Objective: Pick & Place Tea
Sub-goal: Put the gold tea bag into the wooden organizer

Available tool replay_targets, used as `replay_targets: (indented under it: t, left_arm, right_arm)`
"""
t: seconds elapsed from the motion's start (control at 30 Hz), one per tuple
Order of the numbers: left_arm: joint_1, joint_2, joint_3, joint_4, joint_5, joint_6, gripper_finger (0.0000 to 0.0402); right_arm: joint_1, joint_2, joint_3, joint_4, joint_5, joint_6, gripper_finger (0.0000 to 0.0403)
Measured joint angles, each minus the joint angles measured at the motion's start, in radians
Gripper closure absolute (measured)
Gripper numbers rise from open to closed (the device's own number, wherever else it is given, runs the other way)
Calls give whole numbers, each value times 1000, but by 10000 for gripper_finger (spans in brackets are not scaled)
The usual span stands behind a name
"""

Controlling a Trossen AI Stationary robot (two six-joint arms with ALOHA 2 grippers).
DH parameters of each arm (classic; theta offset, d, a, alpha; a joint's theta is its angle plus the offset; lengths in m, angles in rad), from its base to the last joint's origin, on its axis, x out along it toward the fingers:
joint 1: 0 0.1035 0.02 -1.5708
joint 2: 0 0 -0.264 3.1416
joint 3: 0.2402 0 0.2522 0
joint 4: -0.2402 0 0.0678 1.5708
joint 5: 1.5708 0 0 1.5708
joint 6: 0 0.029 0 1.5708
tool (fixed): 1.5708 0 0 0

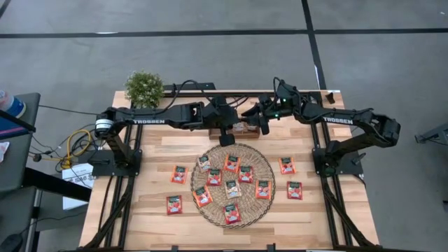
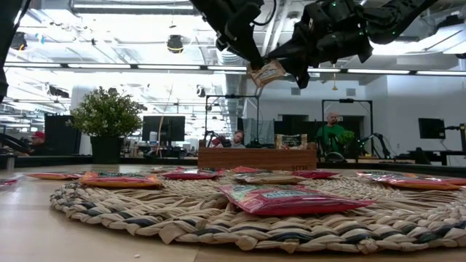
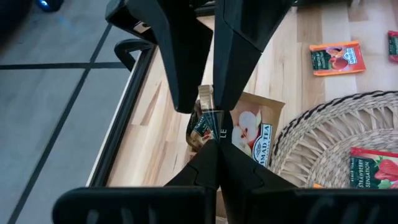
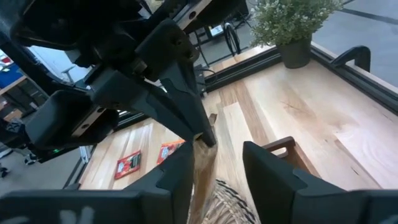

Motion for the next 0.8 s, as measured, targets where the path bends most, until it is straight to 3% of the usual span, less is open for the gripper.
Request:
replay_targets:
  t: [0.33, 0.8]
  left_arm:
    - [0, 0, 0, 0, 0, 0, 401]
    - [0, 0, -1, 4, -5, -8, 401]
  right_arm:
    - [0, 0, 0, -2, -4, 0, 396]
    - [0, 0, 0, -21, 3, 9, 402]
